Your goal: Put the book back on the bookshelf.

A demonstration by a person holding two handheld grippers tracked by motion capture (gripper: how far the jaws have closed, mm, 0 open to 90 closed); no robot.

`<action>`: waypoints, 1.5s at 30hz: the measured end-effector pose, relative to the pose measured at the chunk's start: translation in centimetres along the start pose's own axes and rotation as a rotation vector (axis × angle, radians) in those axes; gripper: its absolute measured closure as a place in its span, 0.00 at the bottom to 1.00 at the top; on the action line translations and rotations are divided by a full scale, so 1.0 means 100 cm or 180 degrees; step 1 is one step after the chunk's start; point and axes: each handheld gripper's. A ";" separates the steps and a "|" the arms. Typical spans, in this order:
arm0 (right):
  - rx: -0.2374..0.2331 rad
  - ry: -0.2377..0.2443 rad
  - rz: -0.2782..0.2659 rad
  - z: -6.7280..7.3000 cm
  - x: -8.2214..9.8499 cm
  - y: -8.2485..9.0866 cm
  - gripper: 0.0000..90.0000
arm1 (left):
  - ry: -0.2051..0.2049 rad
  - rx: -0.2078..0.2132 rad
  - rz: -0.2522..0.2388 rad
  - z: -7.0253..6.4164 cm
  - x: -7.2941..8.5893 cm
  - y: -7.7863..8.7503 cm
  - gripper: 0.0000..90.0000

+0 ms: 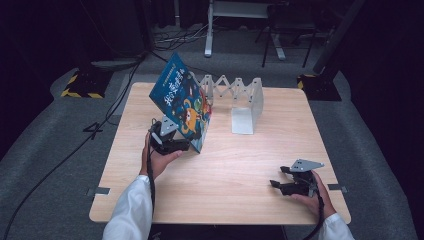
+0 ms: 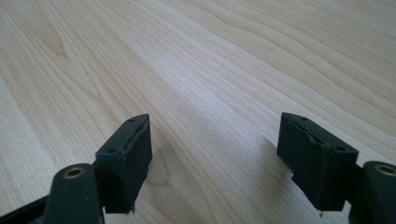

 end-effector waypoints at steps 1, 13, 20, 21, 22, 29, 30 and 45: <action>0.0013 -0.0007 0.0008 0.000 0.000 0.000 0.30 | 0.0002 -0.0005 -0.0002 0.001 0.000 0.001 0.22; 0.0109 -0.0040 0.0081 0.000 -0.002 0.002 0.29 | -0.0205 -0.0059 0.0201 0.008 0.005 0.011 0.20; 0.0177 0.0054 0.0076 0.002 -0.005 0.005 0.30 | -0.0408 -0.0152 0.0430 0.009 0.014 0.016 0.20; 0.0195 0.0066 0.0084 0.003 -0.005 0.005 0.30 | -0.0430 -0.0153 0.0460 0.009 0.015 0.016 0.19; 0.0206 0.0080 0.0082 0.004 -0.006 0.006 0.30 | -0.0454 -0.0141 0.0478 0.008 0.017 0.017 0.19; 0.0258 0.0169 0.0089 0.008 -0.009 0.009 0.30 | -0.0627 -0.0103 0.0677 0.004 0.027 0.022 0.20; 0.0258 0.0169 0.0089 0.008 -0.009 0.009 0.30 | -0.0627 -0.0103 0.0677 0.004 0.027 0.022 0.20; 0.0379 0.0263 0.0140 0.016 -0.016 0.017 0.30 | -0.0976 -0.0192 0.0970 0.000 0.055 0.047 0.20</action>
Point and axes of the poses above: each handheld gripper's, and its own axes: y roughly backward along the jaws, x roughly out of its underside, z roughly to its left, and after that the axes turned 3 degrees about y, right-handed
